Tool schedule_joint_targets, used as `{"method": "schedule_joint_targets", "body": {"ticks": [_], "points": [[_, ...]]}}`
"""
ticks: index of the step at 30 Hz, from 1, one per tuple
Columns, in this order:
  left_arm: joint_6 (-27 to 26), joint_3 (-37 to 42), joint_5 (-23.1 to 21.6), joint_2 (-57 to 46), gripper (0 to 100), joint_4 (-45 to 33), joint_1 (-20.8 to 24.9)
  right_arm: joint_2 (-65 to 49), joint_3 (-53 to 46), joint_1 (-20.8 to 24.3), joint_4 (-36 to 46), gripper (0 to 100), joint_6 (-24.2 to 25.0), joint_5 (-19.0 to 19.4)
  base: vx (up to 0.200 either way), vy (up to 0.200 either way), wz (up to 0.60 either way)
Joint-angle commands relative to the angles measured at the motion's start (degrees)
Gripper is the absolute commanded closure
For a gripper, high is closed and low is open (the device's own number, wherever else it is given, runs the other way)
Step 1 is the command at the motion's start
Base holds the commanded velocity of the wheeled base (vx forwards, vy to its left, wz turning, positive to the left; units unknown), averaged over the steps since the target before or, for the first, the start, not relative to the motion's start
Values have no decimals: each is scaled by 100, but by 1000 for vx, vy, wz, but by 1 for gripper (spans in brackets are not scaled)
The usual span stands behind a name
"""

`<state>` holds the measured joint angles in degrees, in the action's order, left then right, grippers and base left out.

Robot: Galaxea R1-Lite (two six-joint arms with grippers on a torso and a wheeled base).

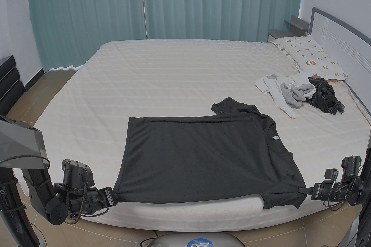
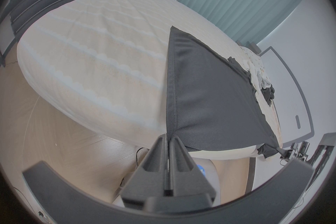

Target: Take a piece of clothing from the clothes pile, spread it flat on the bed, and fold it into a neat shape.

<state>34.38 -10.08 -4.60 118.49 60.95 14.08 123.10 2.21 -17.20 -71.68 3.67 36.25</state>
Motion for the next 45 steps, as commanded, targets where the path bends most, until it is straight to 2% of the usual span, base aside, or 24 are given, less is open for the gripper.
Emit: {"method": "schedule_joint_targets", "body": {"ticks": [1,7,15,20,23,29,34,40,45], "points": [[-63,156,3,-28,100,-4,69,-23,-115,-99,-13,100,-15,13,0,0,0],[-441,490,3,-248,100,-4,156,-14,-221,-240,-4,100,-253,145,0,0,0],[-625,753,11,-494,100,-119,306,-41,-221,-477,102,100,-420,198,0,0,0],[-757,911,29,-661,100,-154,429,-287,-221,-530,541,100,-578,268,0,0,0],[-915,982,38,-670,100,-338,446,-629,-221,-530,1051,100,-631,470,0,0,0],[-1073,991,46,-924,100,-795,446,-919,-221,-530,1605,100,-833,497,0,0,0],[-1082,850,46,-1030,100,-962,438,-963,-221,-521,1763,100,-833,549,0,0,0],[-1021,481,55,-1214,100,-998,332,-1034,-45,-504,1710,100,-780,857,0,0,0],[-731,6,73,-1135,100,-989,244,-1025,315,-328,1701,100,-701,901,0,0,0]]}}
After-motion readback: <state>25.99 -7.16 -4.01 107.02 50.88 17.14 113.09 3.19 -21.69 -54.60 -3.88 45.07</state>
